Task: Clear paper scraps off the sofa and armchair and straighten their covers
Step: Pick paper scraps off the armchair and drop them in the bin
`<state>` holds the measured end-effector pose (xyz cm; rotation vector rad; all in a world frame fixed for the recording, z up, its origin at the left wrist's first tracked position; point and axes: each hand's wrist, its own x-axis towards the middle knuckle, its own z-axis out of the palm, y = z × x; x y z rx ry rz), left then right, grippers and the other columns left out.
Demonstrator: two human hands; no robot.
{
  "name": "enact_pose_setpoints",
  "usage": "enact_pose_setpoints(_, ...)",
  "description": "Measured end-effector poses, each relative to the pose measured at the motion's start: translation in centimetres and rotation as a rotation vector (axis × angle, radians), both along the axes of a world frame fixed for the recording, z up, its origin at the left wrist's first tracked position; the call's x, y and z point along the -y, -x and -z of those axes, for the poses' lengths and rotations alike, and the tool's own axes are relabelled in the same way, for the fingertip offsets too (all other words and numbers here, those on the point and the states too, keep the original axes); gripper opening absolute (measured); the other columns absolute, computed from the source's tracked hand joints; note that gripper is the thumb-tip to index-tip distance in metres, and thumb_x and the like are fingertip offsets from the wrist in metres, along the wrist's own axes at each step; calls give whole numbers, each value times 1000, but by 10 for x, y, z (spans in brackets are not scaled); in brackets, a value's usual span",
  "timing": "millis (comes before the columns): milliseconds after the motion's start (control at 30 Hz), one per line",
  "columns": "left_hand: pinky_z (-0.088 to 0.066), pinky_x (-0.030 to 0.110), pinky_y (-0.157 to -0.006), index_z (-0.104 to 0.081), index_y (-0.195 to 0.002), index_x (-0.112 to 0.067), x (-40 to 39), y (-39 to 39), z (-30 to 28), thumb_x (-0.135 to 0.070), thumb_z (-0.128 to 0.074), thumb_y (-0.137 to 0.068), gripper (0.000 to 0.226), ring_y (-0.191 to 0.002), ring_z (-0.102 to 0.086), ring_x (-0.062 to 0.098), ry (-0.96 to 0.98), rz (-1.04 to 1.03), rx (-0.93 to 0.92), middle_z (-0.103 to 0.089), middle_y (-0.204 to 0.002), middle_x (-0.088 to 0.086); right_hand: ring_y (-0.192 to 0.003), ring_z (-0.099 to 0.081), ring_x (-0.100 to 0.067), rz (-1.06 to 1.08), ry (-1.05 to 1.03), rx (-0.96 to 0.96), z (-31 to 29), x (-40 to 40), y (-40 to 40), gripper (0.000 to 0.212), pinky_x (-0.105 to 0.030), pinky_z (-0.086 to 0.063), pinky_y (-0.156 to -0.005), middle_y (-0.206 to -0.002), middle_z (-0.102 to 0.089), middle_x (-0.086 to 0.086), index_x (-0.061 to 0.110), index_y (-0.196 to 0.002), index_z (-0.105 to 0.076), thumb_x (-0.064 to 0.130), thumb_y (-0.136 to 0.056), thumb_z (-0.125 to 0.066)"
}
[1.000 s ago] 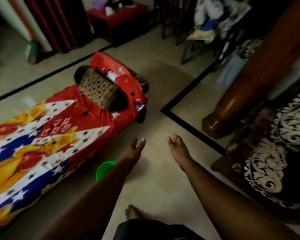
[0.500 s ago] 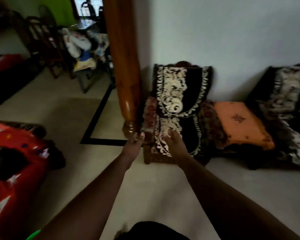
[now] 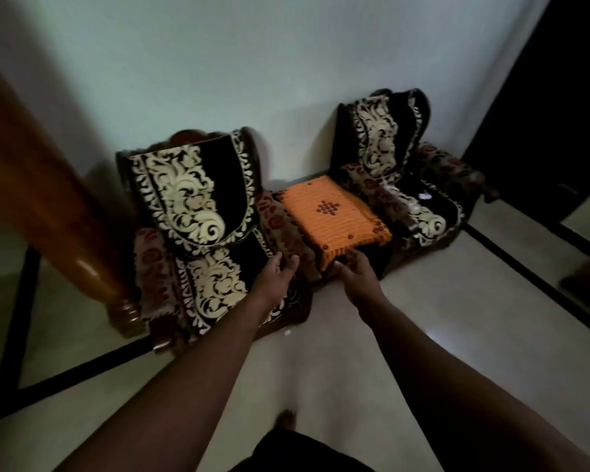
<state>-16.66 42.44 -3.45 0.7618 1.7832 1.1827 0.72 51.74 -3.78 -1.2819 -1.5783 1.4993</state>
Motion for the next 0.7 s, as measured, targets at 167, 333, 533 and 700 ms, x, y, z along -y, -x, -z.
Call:
enact_pose_setpoints(167,-36,23,-103,-23,-159,-16,-93,2,5,-56,-51,-97,79,-146,-35,21,5,171,13,-32,-161,6,-124,-52,-17,151,2,102,1,-57,-9,58,-30,-46,-93,-137,-54,-2,18,-146,-43,34,-96,-67)
enact_pose_setpoints(333,-38,38,-114,-25,-158,-18,-166,-1,5,-90,-49,-68,118,-144,-37,25,72,307,-32,-32,-162,7,-131,-50,-19,273,-10,115,-2,-109,-25,60,-30,-45,-97,-146,-50,-5,16,-149,-41,34,-97,-66)
enact_pose_setpoints(533,-30,45,-120,-23,-159,-20,-246,-35,7,-78,-46,-80,100,-149,-29,27,123,434,-83,-23,-165,5,-134,-47,-19,382,3,121,7,-165,-59,60,-46,-45,-110,-147,-50,-6,17,-146,-45,38,-95,-68)
enact_pose_setpoints(700,-39,54,-113,-21,-159,-28,-319,-73,8,-80,-46,-83,96,-148,-32,26,135,478,-119,-21,-166,-5,-124,-47,-11,417,5,76,16,-232,-94,57,-40,-45,-109,-146,-51,-6,15,-145,-45,33,-96,-67)
